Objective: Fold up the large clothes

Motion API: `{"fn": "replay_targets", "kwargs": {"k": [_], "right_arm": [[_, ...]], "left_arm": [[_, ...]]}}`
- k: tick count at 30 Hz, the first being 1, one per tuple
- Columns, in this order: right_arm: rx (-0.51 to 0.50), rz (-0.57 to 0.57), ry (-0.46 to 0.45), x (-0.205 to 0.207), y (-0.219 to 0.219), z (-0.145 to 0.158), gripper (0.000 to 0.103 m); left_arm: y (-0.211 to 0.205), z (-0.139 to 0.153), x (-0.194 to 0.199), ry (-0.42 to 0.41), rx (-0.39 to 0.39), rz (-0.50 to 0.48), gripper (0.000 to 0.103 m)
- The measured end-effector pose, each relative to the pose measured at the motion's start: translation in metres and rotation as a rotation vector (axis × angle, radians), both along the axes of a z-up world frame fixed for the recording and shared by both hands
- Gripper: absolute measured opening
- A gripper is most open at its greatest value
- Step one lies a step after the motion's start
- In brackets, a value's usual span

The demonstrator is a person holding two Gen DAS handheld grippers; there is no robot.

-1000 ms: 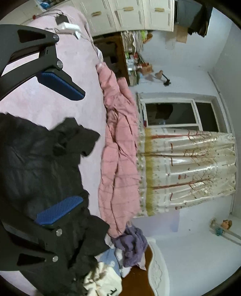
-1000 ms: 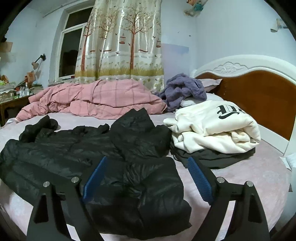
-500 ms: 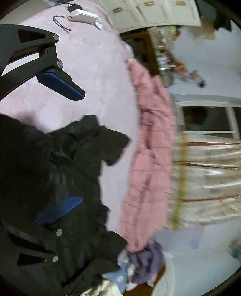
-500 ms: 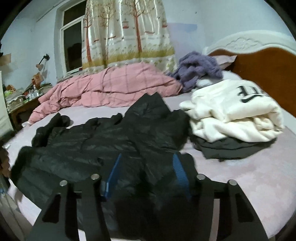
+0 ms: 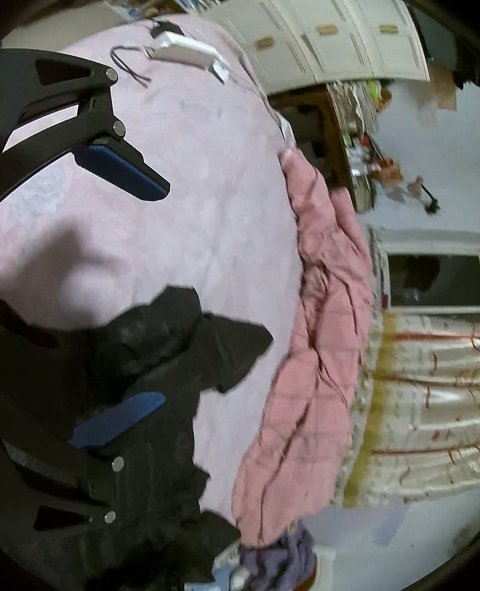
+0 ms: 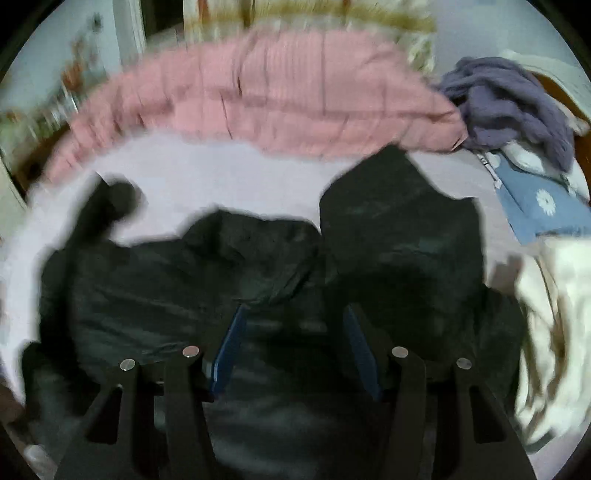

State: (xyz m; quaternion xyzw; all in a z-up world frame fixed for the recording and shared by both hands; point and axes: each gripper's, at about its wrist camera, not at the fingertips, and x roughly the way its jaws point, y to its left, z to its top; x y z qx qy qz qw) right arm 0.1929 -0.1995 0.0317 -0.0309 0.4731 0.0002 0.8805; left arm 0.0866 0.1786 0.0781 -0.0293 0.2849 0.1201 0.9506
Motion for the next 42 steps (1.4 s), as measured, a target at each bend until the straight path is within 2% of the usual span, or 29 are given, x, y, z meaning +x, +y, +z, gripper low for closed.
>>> {"fn": "replay_targets", "kwargs": {"k": [2, 4, 6, 8, 9, 12, 15, 17, 19, 21, 23, 25, 28, 30, 32, 33, 34, 35, 36, 37, 39, 42], "right_arm": [[-0.088, -0.053, 0.062, 0.025, 0.002, -0.024, 0.057], [-0.119, -0.12, 0.098, 0.035, -0.006, -0.038, 0.057], [-0.12, -0.156, 0.106, 0.037, -0.016, -0.045, 0.046], [-0.121, -0.151, 0.117, 0.036, -0.024, -0.048, 0.0], [-0.117, -0.135, 0.123, 0.033, -0.027, -0.049, 0.0], [-0.095, -0.102, 0.051, 0.007, -0.034, -0.028, 0.0], [0.037, -0.029, 0.013, -0.045, -0.038, 0.001, 0.0], [0.043, 0.018, -0.01, -0.079, -0.038, 0.012, 0.0], [-0.005, 0.031, -0.021, -0.112, -0.041, 0.016, 0.0], [-0.034, -0.002, -0.009, -0.132, -0.051, 0.014, 0.0], [-0.129, -0.135, 0.029, -0.148, -0.071, 0.009, 0.001], [-0.223, -0.267, 0.016, -0.162, -0.098, 0.007, 0.001], [-0.294, -0.412, 0.002, -0.171, -0.135, 0.009, 0.001], [-0.225, -0.446, -0.013, -0.175, -0.148, 0.015, 0.005], [-0.142, -0.455, -0.094, -0.18, -0.148, 0.029, 0.011], [-0.129, -0.438, -0.151, -0.182, -0.142, 0.039, 0.014], [-0.133, -0.413, -0.212, -0.182, -0.131, 0.049, 0.021], [-0.141, -0.385, -0.269, -0.182, -0.12, 0.058, 0.033], [-0.139, -0.35, -0.311, -0.181, -0.108, 0.065, 0.039], [-0.12, -0.299, -0.333, -0.174, -0.096, 0.072, 0.05], [-0.053, -0.193, -0.313, -0.151, -0.072, 0.076, 0.05], [0.065, -0.109, -0.203, -0.1, -0.05, 0.067, 0.05]], "left_arm": [[-0.005, -0.002, 0.003, 0.012, 0.046, 0.001, 0.103], [-0.011, -0.001, 0.004, 0.022, 0.071, -0.015, 0.103], [-0.014, 0.002, 0.003, 0.014, 0.069, -0.036, 0.103], [-0.016, 0.002, 0.002, 0.006, 0.065, -0.042, 0.103], [-0.017, 0.001, 0.004, 0.008, 0.066, -0.038, 0.103], [-0.017, -0.004, 0.008, 0.031, 0.064, -0.019, 0.103], [-0.019, 0.001, 0.003, 0.021, 0.041, -0.045, 0.103], [-0.022, 0.005, -0.005, -0.002, 0.05, -0.059, 0.103], [-0.025, 0.007, -0.011, -0.016, 0.061, -0.067, 0.103], [-0.028, 0.008, -0.015, -0.019, 0.059, -0.081, 0.103], [-0.03, 0.007, -0.017, -0.018, 0.061, -0.086, 0.103], [-0.031, 0.007, -0.017, -0.02, 0.074, -0.087, 0.103], [-0.034, 0.008, -0.016, -0.026, 0.091, -0.088, 0.103], [-0.034, 0.009, -0.016, -0.028, 0.087, -0.088, 0.103], [-0.034, 0.008, -0.016, -0.03, 0.074, -0.091, 0.103], [-0.034, 0.008, -0.015, -0.03, 0.065, -0.094, 0.103], [-0.035, 0.008, -0.015, -0.028, 0.057, -0.097, 0.103], [-0.035, 0.007, -0.014, -0.025, 0.051, -0.101, 0.103], [-0.035, 0.007, -0.013, -0.021, 0.043, -0.106, 0.103], [-0.036, 0.006, -0.012, -0.018, 0.037, -0.112, 0.103], [-0.038, 0.004, -0.009, -0.008, 0.029, -0.115, 0.103], [-0.04, 0.001, -0.006, 0.004, 0.028, -0.116, 0.103]]}}
